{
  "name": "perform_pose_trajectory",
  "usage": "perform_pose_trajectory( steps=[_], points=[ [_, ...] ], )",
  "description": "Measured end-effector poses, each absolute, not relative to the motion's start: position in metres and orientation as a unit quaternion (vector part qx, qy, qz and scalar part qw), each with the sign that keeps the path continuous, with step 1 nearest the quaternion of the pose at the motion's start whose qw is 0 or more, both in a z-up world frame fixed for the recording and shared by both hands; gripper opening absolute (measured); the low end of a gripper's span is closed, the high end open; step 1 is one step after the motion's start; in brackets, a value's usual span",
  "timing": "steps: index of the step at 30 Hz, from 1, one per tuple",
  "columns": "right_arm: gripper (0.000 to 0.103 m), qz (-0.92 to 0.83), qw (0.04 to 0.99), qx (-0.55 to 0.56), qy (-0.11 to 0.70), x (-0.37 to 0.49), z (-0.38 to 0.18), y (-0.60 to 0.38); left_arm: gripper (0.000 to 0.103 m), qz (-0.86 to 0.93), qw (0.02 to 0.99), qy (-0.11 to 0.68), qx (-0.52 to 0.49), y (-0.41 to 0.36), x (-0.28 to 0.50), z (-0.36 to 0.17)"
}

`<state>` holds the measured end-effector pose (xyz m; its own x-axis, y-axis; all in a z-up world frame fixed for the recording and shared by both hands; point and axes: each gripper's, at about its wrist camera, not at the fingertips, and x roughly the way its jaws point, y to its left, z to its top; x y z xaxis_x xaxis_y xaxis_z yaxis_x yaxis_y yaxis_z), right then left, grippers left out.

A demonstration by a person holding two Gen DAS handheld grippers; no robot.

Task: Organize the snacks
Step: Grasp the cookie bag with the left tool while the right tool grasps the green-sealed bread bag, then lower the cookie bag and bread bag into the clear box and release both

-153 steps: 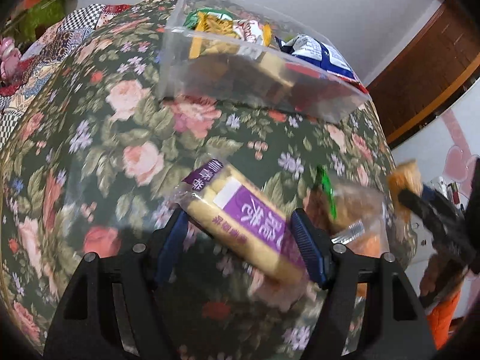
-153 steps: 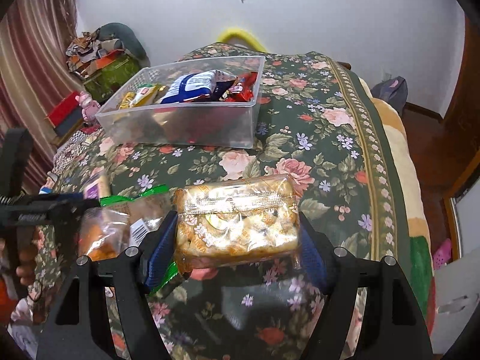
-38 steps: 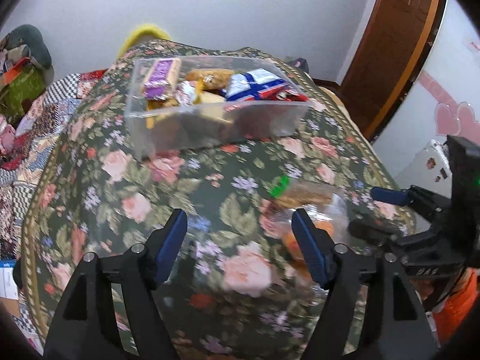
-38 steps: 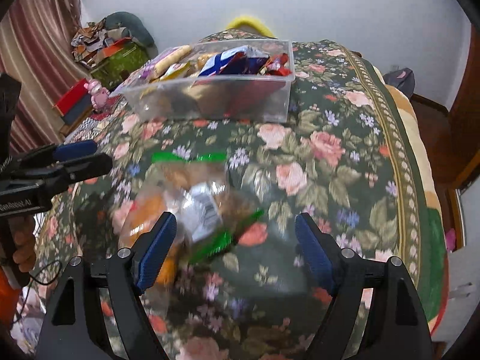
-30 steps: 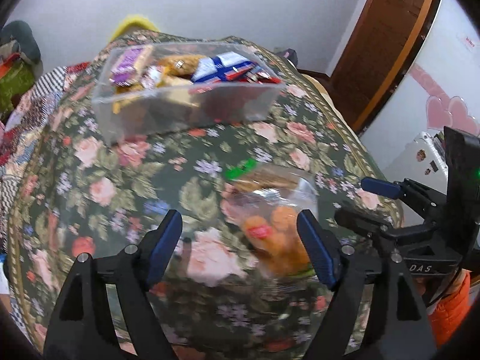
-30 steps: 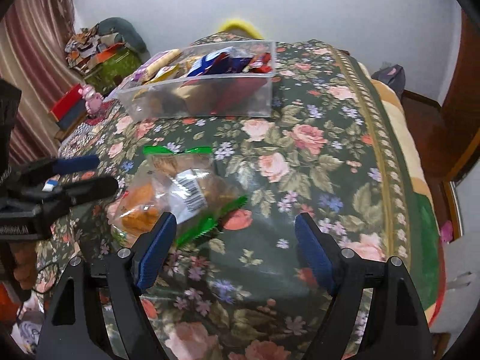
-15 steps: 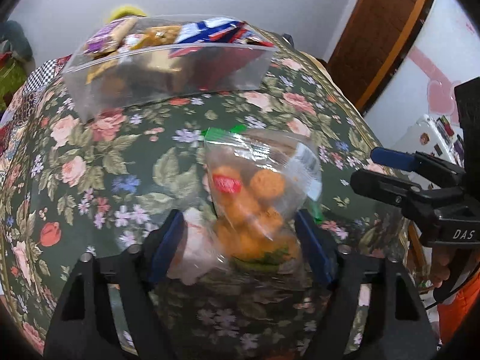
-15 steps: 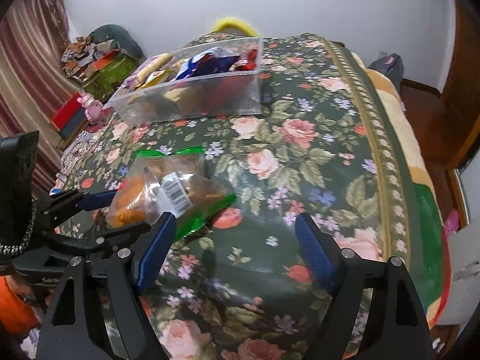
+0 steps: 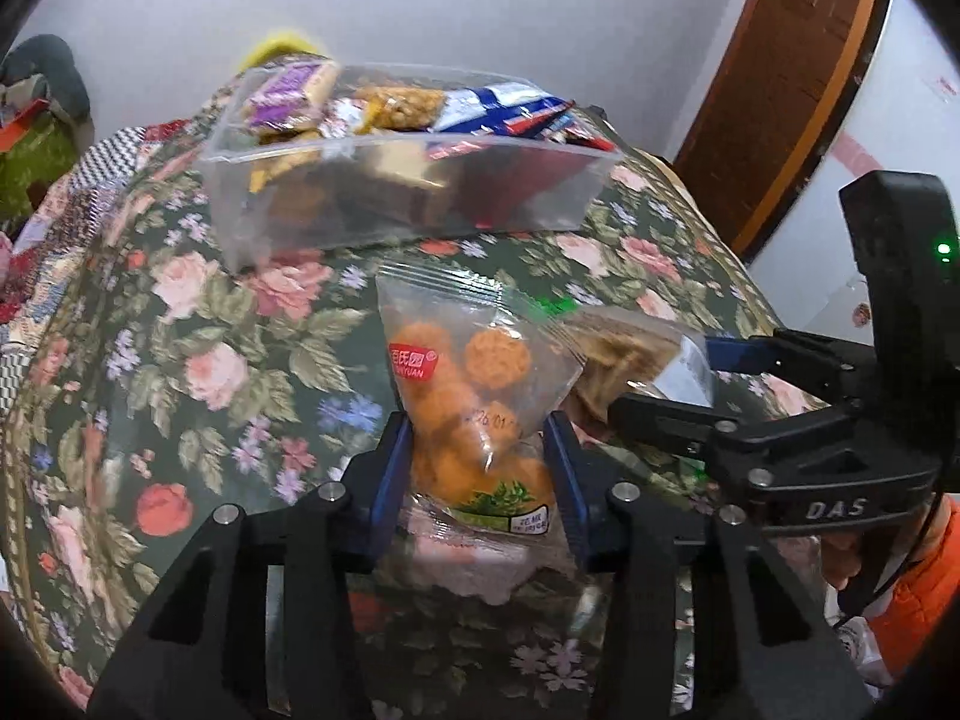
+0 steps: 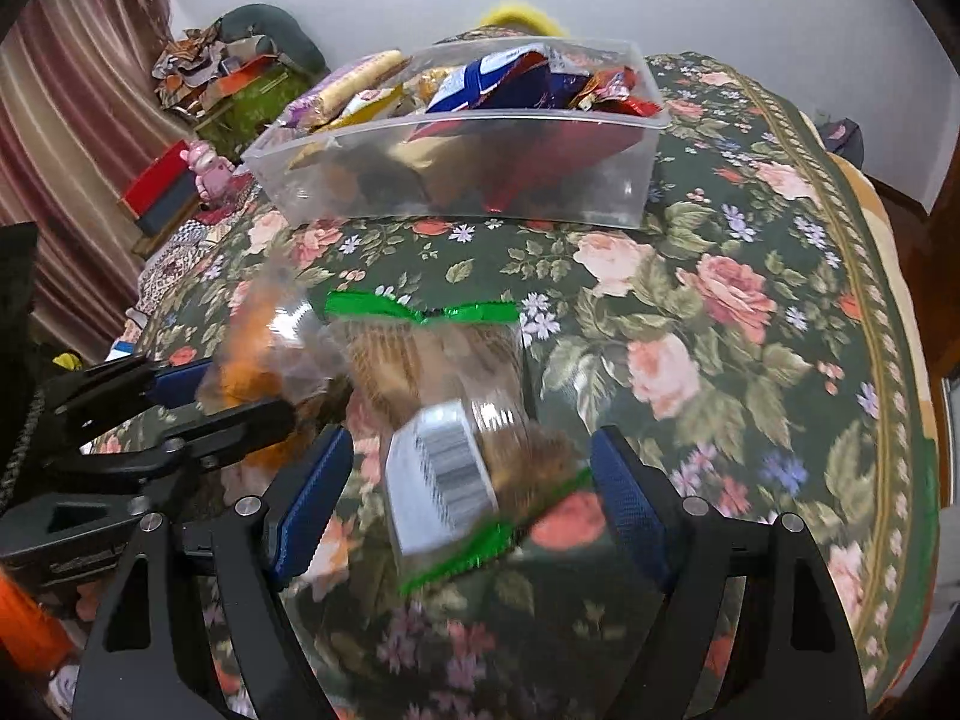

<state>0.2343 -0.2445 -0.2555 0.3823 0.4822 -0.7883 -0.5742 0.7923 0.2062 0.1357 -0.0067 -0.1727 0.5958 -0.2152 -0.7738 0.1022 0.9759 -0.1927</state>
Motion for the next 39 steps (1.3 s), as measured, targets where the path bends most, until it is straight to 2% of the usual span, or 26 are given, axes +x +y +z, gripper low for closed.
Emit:
perform_pose_trajectory(
  steps=[1, 3, 6, 9, 29, 39],
  points=[
    [0.079, 0.316, 0.83, -0.051, 0.457, 0.237, -0.257, -0.243, 0.042, -0.092, 0.891, 0.44, -0.07, -0.004, 0.137, -0.172],
    [0.066, 0.32, 0.827, -0.05, 0.46, 0.24, -0.26, -0.241, 0.038, -0.093, 0.891, 0.438, -0.074, -0.003, 0.138, -0.171],
    [0.053, 0.334, 0.817, -0.033, 0.469, 0.242, -0.264, -0.242, 0.038, -0.089, 0.893, 0.434, -0.075, -0.002, 0.139, -0.17],
    [0.045, 0.336, 0.821, -0.032, 0.46, 0.239, -0.26, -0.244, 0.037, -0.086, 0.895, 0.431, -0.08, 0.001, 0.141, -0.167],
    [0.044, 0.32, 0.883, -0.004, 0.343, 0.266, -0.164, -0.254, 0.037, -0.071, 0.931, 0.35, -0.077, 0.015, 0.186, -0.088],
    [0.045, 0.31, 0.899, -0.01, 0.309, 0.304, -0.134, -0.236, 0.037, -0.058, 0.935, 0.341, -0.075, 0.022, 0.236, -0.076]
  ],
)
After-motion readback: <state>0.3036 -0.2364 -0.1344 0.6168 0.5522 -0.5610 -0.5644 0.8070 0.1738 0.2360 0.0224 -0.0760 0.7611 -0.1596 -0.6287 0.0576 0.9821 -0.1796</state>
